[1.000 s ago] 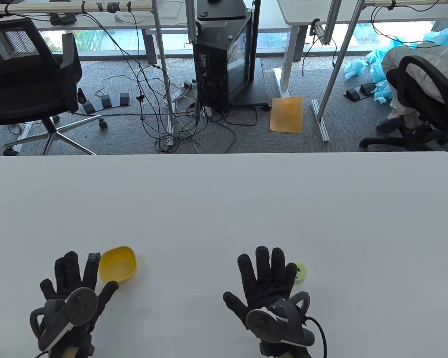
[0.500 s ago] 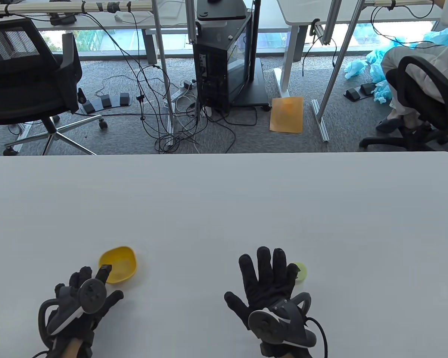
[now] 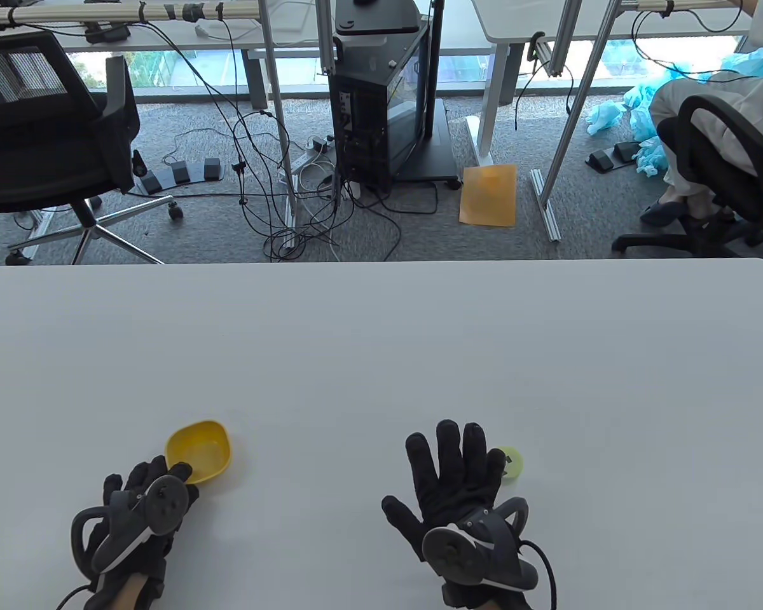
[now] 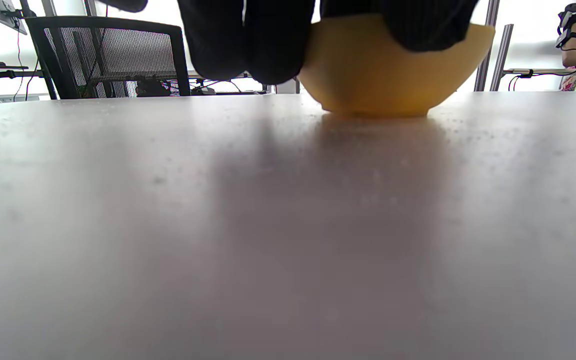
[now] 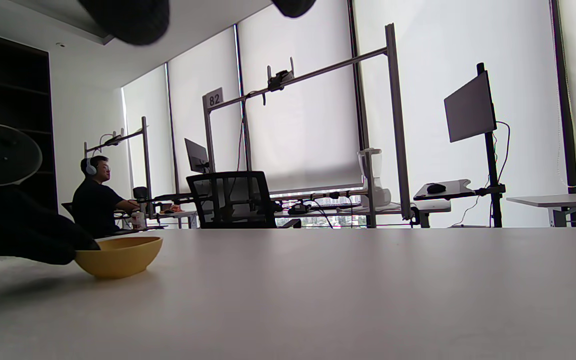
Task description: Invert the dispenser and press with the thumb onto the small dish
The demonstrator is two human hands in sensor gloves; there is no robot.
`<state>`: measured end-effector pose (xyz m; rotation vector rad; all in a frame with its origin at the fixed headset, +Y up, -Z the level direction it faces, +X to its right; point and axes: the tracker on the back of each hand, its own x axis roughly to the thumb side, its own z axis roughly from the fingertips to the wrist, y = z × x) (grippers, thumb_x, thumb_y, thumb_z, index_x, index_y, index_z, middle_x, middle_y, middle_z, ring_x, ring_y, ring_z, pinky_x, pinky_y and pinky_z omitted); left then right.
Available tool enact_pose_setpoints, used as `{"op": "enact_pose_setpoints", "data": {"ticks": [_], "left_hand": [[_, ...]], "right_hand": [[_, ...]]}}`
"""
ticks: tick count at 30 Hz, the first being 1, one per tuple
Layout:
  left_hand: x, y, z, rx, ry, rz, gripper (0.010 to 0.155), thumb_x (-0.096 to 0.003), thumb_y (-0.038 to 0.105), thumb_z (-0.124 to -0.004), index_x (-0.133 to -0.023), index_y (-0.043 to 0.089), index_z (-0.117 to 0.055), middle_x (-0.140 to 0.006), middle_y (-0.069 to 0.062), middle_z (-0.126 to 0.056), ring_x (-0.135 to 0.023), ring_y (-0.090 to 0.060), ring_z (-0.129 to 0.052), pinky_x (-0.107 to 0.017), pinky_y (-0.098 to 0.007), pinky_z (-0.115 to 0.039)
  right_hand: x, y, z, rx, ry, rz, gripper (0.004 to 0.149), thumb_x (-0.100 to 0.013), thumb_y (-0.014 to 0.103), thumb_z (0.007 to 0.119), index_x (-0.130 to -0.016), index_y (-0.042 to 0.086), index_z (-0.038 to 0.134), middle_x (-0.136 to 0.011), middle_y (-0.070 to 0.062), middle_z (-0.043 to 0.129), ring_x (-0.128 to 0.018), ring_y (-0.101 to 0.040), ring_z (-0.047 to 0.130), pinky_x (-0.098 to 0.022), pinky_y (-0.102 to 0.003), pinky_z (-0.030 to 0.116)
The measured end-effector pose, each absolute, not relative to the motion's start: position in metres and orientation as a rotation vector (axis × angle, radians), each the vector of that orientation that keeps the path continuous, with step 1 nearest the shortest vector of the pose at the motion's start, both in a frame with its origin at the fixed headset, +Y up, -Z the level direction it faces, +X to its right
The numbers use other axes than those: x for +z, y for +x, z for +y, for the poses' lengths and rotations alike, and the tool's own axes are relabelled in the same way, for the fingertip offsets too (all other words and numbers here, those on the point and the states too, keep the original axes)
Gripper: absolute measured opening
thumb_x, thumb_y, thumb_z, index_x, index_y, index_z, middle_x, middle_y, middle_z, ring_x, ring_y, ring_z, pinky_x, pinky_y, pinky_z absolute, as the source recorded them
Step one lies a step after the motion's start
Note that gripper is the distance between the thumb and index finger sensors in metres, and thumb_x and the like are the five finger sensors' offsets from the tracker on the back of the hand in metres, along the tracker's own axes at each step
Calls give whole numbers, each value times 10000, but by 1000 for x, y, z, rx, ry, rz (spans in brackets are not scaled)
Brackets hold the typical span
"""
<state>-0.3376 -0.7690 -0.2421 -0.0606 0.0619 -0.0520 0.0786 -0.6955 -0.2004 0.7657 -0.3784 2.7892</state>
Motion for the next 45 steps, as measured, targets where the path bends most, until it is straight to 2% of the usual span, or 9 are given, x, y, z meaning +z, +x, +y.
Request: {"op": "enact_pose_setpoints", "data": {"ticks": [15, 32, 36, 37, 40, 45], "left_hand": [[-218, -281, -753, -56, 119, -158, 518, -537, 584, -652, -997, 387, -787, -1072, -40, -855, -1009, -312, -864, -741, -626, -594], [-205, -238, -766, -56, 51, -364, 526, -541, 583, -627, -1004, 386, -781, -1065, -44, -865, -1012, -304, -863, -742, -634, -586], [-205, -235, -768, -69, 8, -378, 540, -544, 585, -622, -1021, 378, -768, -1068, -13, -863, -1016, -309, -856, -744, -641, -576], [-205, -235, -768, -74, -10, -374, 546, -545, 584, -618, -1026, 370, -766, -1072, -50, -858, -1017, -312, -854, -742, -646, -571], [-206, -236, -769, -70, -25, -376, 574, -550, 588, -604, -1053, 346, -736, -1092, -57, -834, -1028, -330, -834, -742, -653, -561], [-205, -243, -762, -70, 11, -340, 656, -548, 629, -553, -1121, 322, -633, -1150, -117, -744, -1064, -392, -753, -741, -678, -530]], "right_hand": [[-199, 82, -694, 2779, 755, -406, 873, -657, 538, 562, -1170, -80, 220, -1068, -505, 89, -855, -822, 105, -459, -923, 259], [-197, 82, -694, 2777, 760, -420, 868, -658, 533, 564, -1170, -81, 226, -1068, -506, 90, -855, -822, 106, -459, -922, 262], [-197, 82, -694, 2778, 756, -424, 866, -658, 532, 564, -1169, -81, 229, -1068, -505, 90, -856, -822, 105, -460, -922, 262], [-197, 82, -694, 2777, 754, -426, 867, -658, 532, 564, -1169, -81, 228, -1068, -505, 90, -856, -822, 105, -460, -921, 262], [-197, 82, -694, 2775, 751, -431, 866, -658, 531, 564, -1170, -80, 227, -1069, -503, 90, -855, -822, 105, -461, -921, 262], [-197, 82, -694, 2779, 747, -430, 864, -658, 530, 566, -1170, -81, 231, -1069, -505, 93, -857, -821, 107, -461, -921, 262]]}}
